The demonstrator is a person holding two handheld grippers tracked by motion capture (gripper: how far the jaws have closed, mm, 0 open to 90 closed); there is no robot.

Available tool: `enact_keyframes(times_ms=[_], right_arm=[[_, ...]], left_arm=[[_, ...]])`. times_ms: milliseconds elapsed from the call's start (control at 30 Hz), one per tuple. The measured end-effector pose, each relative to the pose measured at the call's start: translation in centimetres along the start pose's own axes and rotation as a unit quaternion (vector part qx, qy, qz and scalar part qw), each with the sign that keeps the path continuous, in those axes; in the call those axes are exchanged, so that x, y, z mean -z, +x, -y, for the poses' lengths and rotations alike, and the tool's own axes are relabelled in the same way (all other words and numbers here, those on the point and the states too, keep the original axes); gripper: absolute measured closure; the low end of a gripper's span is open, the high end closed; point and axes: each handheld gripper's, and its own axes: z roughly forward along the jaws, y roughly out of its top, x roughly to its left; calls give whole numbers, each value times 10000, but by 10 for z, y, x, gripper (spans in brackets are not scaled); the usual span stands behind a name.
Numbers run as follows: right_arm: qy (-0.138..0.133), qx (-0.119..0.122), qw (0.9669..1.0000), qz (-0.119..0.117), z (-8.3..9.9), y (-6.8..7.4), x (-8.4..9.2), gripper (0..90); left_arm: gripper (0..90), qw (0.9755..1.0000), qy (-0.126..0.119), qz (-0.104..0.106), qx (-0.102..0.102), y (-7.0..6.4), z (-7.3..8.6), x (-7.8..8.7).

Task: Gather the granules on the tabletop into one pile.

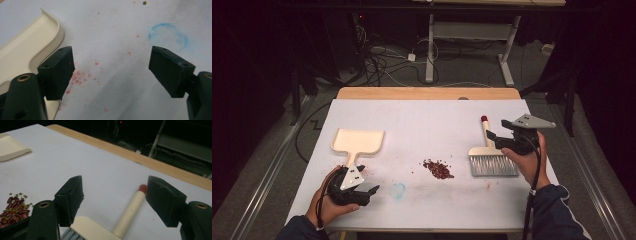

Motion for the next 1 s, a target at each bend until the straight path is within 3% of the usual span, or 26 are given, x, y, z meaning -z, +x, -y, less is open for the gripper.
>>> enact_keyframes(times_ms=[200,367,500,633,733,833,1000], right_arm=[[-377,249,9989,86,15,18,28,243],[-665,241,9974,121,43,37,45,228],[-564,328,9979,51,62,54,52,223],[-345,534,9980,21,70,65,56,221],[-361,691,9969,84,69,70,59,219],[-417,681,9968,91,68,71,59,219],[-281,838,9960,131,71,73,58,220]], left_arm=[[187,10000,-64,-63,-38,1,-2,-1],[182,9998,-82,-182,-56,2,-3,-1],[176,9998,-82,-190,-63,-2,-3,1],[176,9997,-119,-218,-85,-3,-2,2],[175,9996,-155,-224,-46,-2,-1,3],[176,9995,-188,-248,-70,-1,-2,4],[175,9993,-247,-280,-75,-1,-5,3]])
